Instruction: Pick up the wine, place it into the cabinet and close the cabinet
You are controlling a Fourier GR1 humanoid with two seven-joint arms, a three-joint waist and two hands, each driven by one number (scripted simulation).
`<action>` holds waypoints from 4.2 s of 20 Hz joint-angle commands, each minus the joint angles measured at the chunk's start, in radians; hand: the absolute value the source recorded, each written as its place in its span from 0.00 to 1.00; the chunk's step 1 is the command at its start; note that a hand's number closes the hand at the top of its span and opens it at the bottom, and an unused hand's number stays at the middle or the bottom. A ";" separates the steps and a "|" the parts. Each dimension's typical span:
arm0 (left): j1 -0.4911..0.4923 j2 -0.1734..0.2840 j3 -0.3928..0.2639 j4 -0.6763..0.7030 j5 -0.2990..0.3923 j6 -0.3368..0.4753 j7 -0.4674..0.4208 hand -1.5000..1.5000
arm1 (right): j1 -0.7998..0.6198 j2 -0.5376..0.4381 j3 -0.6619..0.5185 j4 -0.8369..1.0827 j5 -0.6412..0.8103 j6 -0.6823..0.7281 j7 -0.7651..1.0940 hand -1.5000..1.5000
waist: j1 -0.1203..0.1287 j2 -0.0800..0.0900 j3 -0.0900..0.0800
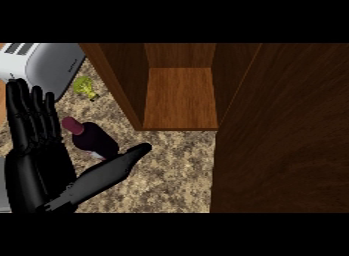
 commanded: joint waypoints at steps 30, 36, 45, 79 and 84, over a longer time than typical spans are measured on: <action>-0.086 -0.002 -0.010 0.114 -0.180 0.180 0.228 0.00 | -0.563 -0.072 -0.094 -0.157 -0.002 -0.227 0.663 0.00 | 0.000 0.000 -0.002; -0.056 0.016 0.064 0.139 -0.088 0.143 0.158 0.00 | -0.540 -0.065 -0.050 -0.197 0.034 -0.226 0.683 0.00 | -0.001 0.000 -0.001; 0.009 0.016 0.104 0.203 0.040 0.151 0.036 0.00 | -0.640 -0.079 -0.072 -0.195 0.043 -0.269 0.782 0.00 | 0.000 -0.002 -0.001; 0.125 -0.002 0.328 0.927 0.889 -0.126 -1.005 0.00 | -0.628 -0.066 -0.066 -0.180 0.037 -0.252 0.731 0.00 | -0.002 0.000 -0.002; 0.039 -0.002 0.402 1.078 0.973 -0.230 -1.084 0.00 | -0.613 -0.067 -0.053 -0.193 0.049 -0.257 0.740 0.00 | -0.007 0.001 -0.002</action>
